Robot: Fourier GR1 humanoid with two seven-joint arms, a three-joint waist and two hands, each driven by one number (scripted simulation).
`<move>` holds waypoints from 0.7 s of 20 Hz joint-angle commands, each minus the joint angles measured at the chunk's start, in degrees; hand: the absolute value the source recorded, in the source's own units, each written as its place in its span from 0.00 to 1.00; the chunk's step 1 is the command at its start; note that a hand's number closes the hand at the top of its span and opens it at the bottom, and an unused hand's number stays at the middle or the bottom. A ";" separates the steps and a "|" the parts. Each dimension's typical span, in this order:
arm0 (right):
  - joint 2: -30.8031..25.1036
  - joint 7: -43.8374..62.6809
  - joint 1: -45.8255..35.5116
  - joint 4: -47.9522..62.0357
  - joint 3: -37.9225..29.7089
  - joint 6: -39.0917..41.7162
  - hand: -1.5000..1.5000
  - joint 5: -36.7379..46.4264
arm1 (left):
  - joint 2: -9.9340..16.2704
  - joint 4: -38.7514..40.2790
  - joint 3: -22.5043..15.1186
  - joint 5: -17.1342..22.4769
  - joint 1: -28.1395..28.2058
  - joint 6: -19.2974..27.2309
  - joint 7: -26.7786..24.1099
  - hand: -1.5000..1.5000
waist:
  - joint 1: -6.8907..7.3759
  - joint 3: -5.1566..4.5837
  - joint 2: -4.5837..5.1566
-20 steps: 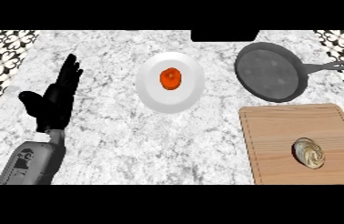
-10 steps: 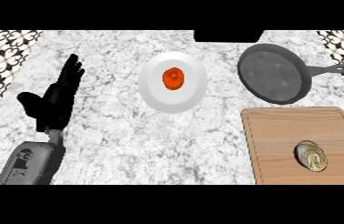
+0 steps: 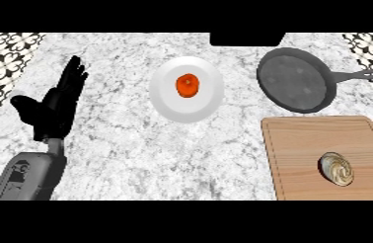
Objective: Pick the cupcake from the cutting board and place it in the pan
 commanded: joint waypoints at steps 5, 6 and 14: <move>0.69 -5.17 1.51 -6.90 6.04 8.04 0.00 -1.41 | -1.25 -2.14 -0.34 -0.73 4.48 0.02 -2.48 0.50 | -0.45 -0.07 -0.34; -0.38 -3.44 0.60 -8.65 6.50 8.86 0.00 -1.49 | 0.12 -1.04 0.87 -0.73 -1.26 0.47 1.73 0.50 | -0.89 -0.07 -0.24; 2.54 2.33 3.78 -10.45 7.89 4.34 0.00 3.29 | -1.67 3.76 1.91 -1.89 -1.12 -1.18 -2.57 0.50 | -1.06 -0.07 -0.10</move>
